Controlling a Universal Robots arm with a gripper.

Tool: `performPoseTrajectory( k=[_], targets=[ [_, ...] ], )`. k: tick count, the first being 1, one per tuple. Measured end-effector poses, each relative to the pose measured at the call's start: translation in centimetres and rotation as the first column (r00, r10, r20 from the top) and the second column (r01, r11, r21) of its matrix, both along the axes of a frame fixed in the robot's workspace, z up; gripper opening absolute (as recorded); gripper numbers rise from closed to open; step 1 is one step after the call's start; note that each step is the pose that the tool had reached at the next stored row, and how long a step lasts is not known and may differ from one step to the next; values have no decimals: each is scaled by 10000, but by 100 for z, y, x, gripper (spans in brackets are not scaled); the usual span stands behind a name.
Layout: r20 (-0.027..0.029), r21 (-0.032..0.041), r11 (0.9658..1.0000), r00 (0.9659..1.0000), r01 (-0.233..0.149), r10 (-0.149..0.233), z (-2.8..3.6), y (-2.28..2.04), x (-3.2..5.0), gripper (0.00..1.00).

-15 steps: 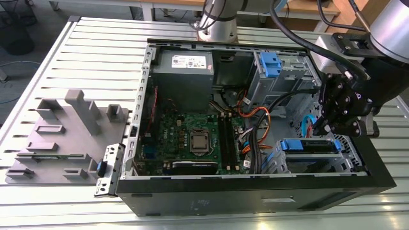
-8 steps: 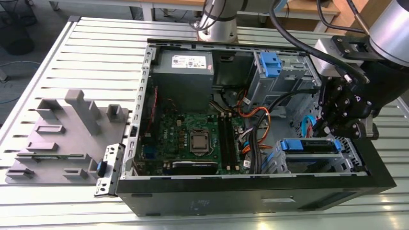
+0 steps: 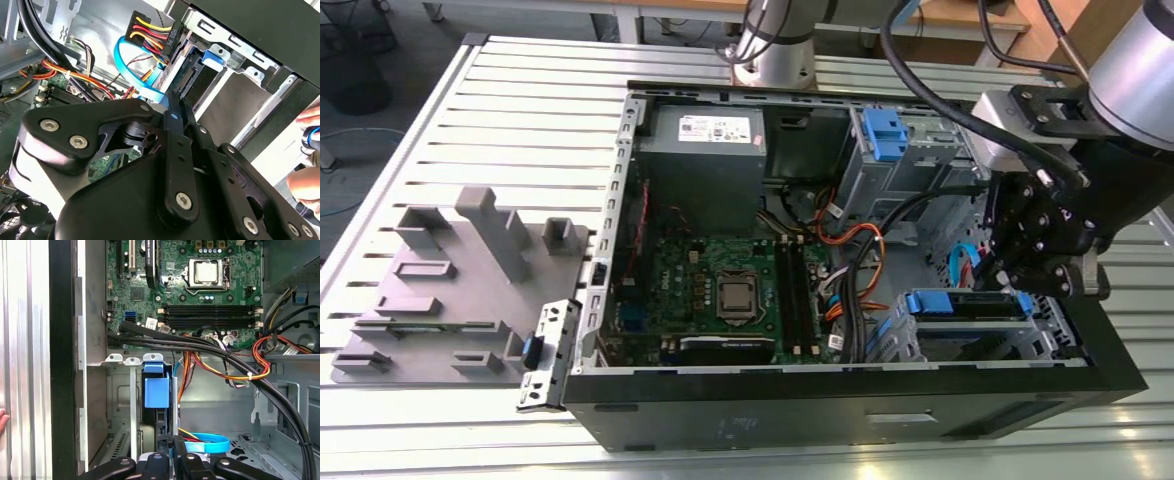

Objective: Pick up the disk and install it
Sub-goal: 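Insert the first disk wire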

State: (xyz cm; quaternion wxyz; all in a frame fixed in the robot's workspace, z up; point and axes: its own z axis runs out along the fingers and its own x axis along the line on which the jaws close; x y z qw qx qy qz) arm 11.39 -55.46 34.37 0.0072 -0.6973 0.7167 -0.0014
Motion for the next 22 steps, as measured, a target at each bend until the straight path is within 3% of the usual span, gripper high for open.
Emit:
performPoseTrajectory(
  k=[4,13,22],
  targets=[
    [41,43,10000,10000,-67,67,-19,-26,-8,16],
    [42,44,9999,9999,-116,116,-69,-33,-15,16],
    [42,42,9999,9999,-120,120,-77,-33,-15,16]
  ],
)
